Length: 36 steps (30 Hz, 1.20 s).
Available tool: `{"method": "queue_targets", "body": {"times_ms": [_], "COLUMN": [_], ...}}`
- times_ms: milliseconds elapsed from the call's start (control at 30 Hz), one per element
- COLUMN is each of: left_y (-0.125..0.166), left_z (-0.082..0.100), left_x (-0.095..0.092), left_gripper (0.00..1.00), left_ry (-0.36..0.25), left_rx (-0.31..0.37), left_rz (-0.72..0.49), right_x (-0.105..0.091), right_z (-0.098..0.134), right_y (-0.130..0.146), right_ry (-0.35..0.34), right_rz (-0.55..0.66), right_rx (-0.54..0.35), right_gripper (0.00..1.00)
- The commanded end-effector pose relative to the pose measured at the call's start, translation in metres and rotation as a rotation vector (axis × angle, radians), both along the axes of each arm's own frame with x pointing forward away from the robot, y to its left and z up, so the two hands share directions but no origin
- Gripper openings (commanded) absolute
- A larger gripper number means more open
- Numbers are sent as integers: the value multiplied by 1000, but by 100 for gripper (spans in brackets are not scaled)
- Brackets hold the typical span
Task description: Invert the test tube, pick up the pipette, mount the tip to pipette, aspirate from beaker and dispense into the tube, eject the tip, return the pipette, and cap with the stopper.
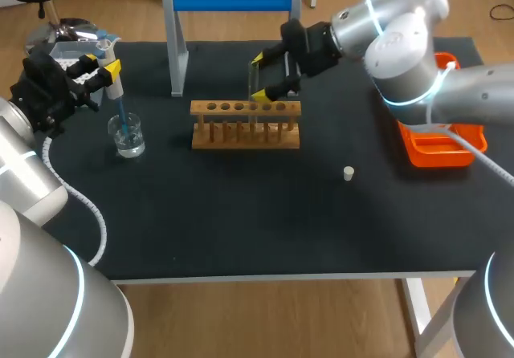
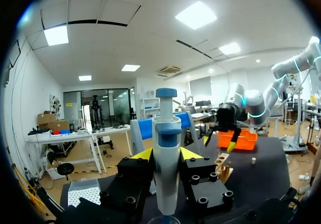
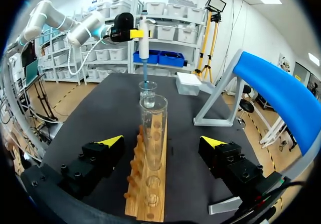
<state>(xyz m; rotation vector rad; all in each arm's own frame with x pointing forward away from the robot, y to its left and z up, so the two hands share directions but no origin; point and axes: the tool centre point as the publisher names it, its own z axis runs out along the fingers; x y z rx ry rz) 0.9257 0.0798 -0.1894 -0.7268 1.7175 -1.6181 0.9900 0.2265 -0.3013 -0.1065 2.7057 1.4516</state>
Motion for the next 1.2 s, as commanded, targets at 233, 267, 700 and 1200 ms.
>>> {"method": "queue_targets", "body": {"times_ms": [233, 267, 700, 1200], "left_y": [-1, -1, -1, -1], "left_z": [0, 0, 0, 0], "left_x": [0, 0, 0, 0], "left_gripper": [0, 0, 0, 0], "left_ry": [0, 0, 0, 0], "left_rx": [0, 0, 0, 0], "left_rz": [4, 4, 4, 4], "right_x": [2, 2, 2, 2], "right_z": [1, 1, -3, -4], "right_y": [10, 11, 16, 15], "right_ry": [-15, -16, -22, -26], "right_rz": [-1, -1, 1, -2], "right_rx": [-24, -25, -44, -53], "right_gripper": [100, 100, 100, 100]}}
